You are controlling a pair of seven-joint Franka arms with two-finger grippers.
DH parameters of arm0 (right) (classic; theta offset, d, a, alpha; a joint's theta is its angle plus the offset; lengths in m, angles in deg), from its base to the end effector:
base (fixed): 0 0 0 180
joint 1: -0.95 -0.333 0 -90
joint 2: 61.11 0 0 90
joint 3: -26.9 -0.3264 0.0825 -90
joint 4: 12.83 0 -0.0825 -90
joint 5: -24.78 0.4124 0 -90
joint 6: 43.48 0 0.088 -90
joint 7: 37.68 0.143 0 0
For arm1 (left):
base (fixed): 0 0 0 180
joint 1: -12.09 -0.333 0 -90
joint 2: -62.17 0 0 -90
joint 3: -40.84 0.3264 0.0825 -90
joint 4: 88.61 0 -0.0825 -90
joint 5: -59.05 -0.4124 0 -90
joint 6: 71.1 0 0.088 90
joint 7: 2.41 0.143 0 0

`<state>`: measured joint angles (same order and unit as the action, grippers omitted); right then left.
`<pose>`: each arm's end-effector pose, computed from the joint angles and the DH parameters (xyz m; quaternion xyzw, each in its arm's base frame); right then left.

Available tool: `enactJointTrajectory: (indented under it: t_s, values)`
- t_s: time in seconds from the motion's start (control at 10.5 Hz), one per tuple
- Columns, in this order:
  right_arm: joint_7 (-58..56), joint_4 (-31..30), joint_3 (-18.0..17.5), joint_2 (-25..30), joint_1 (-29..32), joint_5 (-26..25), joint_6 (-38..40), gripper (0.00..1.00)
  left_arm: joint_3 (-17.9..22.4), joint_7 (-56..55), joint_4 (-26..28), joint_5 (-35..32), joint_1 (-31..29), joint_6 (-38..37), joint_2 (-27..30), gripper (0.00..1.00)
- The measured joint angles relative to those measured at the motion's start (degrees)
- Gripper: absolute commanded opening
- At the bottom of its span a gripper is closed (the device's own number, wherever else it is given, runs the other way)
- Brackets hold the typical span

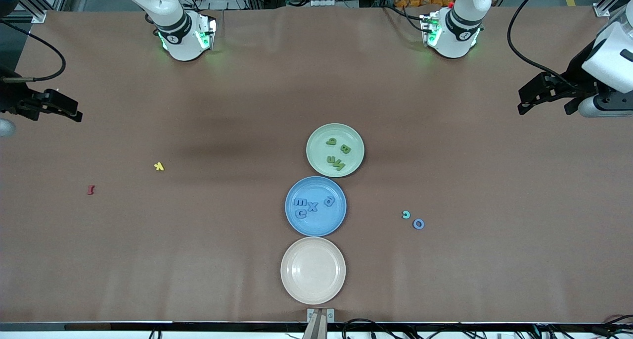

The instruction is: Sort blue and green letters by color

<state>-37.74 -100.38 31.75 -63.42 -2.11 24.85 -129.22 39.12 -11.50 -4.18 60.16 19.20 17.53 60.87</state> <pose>0.5850 -0.0172 0.5904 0.9992 -0.0151 -0.0359 0.0005 0.5827 -0.0932 0.6321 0.9996 0.0018 0.0234 0.0138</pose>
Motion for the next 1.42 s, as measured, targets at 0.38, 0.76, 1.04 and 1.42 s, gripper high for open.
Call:
enactJointTrajectory:
  t_s: [0.38, 0.76, 1.04, 1.42]
  values:
    - [-2.65, -0.12, -0.02, -0.16, -0.04, 0.00, 3.42, 1.00, 0.04, 0.00, 0.00, 0.00, -0.01, 0.00, 0.00, 1.00]
    - [-1.88, -0.12, -0.02, -0.45, -0.04, 0.00, 3.66, 1.00, 0.06, 0.00, 0.00, -0.33, -0.01, 0.00, 0.00, 1.00]
    - [-1.83, -0.09, -0.02, -0.46, -0.04, 0.00, 3.66, 1.00, 0.07, 0.00, 0.00, -0.33, -0.01, 0.00, 0.00, 1.00]
    - [0.97, -0.05, -0.03, -0.46, -0.36, 0.00, 3.65, 1.00, 0.07, 0.00, 0.00, -0.33, -0.01, -0.01, 0.02, 1.00]
